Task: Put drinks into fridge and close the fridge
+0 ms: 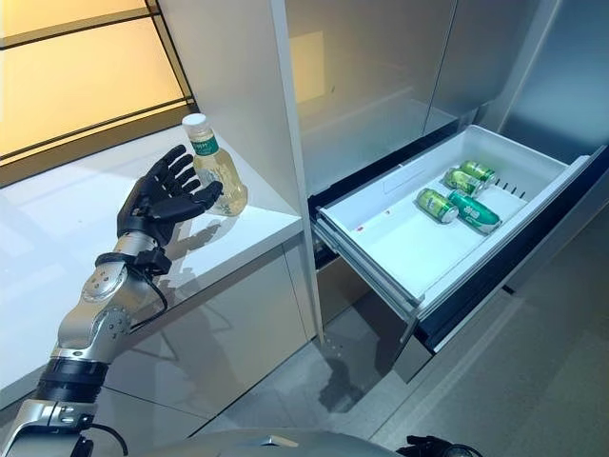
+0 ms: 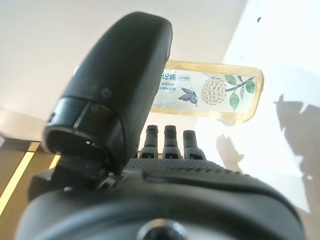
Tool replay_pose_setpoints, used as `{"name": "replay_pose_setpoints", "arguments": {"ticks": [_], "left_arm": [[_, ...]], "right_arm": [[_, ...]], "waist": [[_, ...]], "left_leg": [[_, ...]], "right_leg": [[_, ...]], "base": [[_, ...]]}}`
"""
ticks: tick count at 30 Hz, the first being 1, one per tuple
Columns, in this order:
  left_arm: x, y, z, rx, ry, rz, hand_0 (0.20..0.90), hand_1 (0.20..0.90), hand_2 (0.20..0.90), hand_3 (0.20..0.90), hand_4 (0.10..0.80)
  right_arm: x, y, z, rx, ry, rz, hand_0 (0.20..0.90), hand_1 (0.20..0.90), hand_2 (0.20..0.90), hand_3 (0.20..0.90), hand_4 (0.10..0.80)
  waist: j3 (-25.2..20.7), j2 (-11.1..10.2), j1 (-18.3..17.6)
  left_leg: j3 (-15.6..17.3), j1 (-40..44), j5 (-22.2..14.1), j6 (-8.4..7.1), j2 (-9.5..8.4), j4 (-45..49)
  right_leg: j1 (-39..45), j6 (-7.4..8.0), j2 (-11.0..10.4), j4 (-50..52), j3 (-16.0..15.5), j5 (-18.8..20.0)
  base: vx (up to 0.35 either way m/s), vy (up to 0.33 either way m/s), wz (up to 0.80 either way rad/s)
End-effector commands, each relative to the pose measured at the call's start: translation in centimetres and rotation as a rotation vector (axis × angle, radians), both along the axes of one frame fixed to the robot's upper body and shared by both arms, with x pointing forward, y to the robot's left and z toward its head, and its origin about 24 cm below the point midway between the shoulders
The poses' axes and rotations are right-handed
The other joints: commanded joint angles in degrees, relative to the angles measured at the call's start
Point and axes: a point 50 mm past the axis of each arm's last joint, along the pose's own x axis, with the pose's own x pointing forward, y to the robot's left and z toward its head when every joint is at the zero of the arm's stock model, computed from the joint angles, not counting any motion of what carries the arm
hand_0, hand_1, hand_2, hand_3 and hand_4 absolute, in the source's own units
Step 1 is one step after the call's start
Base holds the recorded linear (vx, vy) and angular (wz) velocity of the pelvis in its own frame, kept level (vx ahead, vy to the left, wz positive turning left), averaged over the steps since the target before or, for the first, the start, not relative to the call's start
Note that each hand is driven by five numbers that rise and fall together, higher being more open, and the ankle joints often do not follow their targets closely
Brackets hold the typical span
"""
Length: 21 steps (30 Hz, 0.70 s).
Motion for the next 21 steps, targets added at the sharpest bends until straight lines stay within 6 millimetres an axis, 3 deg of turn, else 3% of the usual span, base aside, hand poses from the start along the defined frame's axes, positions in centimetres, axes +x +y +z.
{"name": "replay_pose_setpoints", "arguments": {"ticks": [1,21], "left_arm": [[1.5,-1.0,7.3,0.016,-0.329,-0.020,0.900,0.900,0.900,0.900,0.800],[2.7,-2.9,8.5,0.024,-0.355,-0.071,0.900,0.900,0.900,0.900,0.800]], "right_arm": [[1.6,1.2,0.0,0.056,-0.028,0.030,0.900,0.900,0.900,0.900,0.800],[1.9,1.7,0.0,0.061,-0.018,0.049,0.900,0.900,0.900,0.900,0.800]], "waist": [[-1.44,-0.26,-0.31],[-1.75,-0.17,-1.47]], "left_leg": [[-0.09,0.90,-5.19,4.05,-4.12,0.11],[0.62,1.05,-5.17,3.99,-3.91,0.21]], "right_leg": [[-5.16,3.27,0.02,1.91,2.80,3.80],[-5.41,3.22,0.20,2.19,3.52,3.90]], "base": [[0.000,0.000,0.00],[0.005,-0.001,0.00]]}}
